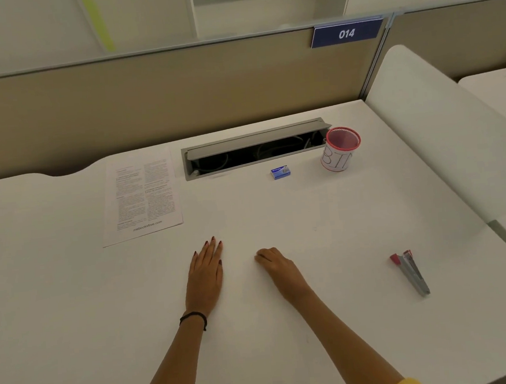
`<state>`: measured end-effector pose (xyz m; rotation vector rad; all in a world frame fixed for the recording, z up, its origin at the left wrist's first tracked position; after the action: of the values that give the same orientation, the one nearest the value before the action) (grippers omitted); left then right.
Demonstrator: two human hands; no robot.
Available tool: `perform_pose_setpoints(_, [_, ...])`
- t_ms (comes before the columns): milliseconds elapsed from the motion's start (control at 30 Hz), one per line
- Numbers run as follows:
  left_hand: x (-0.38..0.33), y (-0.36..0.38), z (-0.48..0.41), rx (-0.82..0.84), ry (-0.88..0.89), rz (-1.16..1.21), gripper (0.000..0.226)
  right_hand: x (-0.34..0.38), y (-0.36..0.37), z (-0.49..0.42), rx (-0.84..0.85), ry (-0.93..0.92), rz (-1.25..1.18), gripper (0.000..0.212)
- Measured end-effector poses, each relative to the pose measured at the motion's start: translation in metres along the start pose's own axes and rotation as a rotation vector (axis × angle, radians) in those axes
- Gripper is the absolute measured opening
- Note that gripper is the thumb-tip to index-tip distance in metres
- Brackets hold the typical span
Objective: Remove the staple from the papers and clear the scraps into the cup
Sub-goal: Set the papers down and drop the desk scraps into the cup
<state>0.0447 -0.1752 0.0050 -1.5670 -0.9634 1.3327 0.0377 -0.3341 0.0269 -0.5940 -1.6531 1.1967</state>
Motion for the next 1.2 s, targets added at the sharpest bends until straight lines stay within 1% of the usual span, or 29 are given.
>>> perform_pose_setpoints(67, [0.0,0.0,0.0,-0.003,0.001,-0.004,0.051,-0.005,-0.005,0.002,-0.021,0.01,0.018,0.022])
perform_pose_setpoints(167, [-0.002,-0.001,-0.001,-0.001,0.009,-0.009,0.051,-0.019,-0.019,0.003,-0.084,0.02,0.074,0.027])
perform_pose_setpoints(267, [-0.001,0.0,-0.001,0.011,0.008,-0.005,0.05,-0.044,-0.038,0.002,-0.166,0.104,0.041,0.016])
perform_pose_setpoints(333, [-0.001,0.002,-0.004,0.033,0.018,-0.02,0.05,-0.068,-0.05,0.001,-0.216,0.174,-0.008,0.012])
perform_pose_setpoints(400, [-0.003,0.005,-0.009,0.062,0.048,-0.047,0.05,-0.094,-0.065,-0.001,-0.293,0.271,-0.097,0.015])
perform_pose_setpoints(500, [-0.008,0.008,-0.02,0.086,0.078,-0.076,0.053,-0.123,-0.091,-0.003,-0.465,0.394,-0.293,0.013])
perform_pose_setpoints(667, [-0.015,0.011,-0.042,0.088,0.08,-0.075,0.054,-0.15,-0.145,-0.021,-0.702,0.416,-0.433,0.01])
perform_pose_setpoints(767, [-0.015,0.014,-0.057,0.075,0.087,-0.069,0.054,-0.178,-0.176,-0.036,-0.823,0.468,-0.523,0.007])
perform_pose_setpoints(867, [-0.014,0.015,-0.065,0.064,0.102,-0.06,0.052,-0.207,-0.207,-0.053,-0.911,0.511,-0.497,0.009])
perform_pose_setpoints(967, [-0.014,0.017,-0.072,0.064,0.113,-0.071,0.052,-0.232,-0.232,-0.064,-0.993,0.575,-0.407,0.012])
perform_pose_setpoints(1067, [-0.012,0.016,-0.078,0.059,0.1,-0.085,0.053,-0.249,-0.241,-0.077,-1.001,0.61,-0.355,0.017])
perform_pose_setpoints(1200, [-0.01,0.017,-0.079,0.066,0.087,-0.094,0.055,-0.257,-0.24,-0.089,-0.954,0.636,-0.297,0.02])
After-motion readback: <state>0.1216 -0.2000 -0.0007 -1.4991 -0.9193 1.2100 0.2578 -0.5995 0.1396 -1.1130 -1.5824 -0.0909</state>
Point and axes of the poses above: each hand's wrist, its own z-axis away from the middle knuckle, its own y-axis out of the palm, x = y × z, the point moved 9 cm from there along -z, towards the middle knuckle, and after that the axes turned 1 degree about x, right-handed, at the moved point
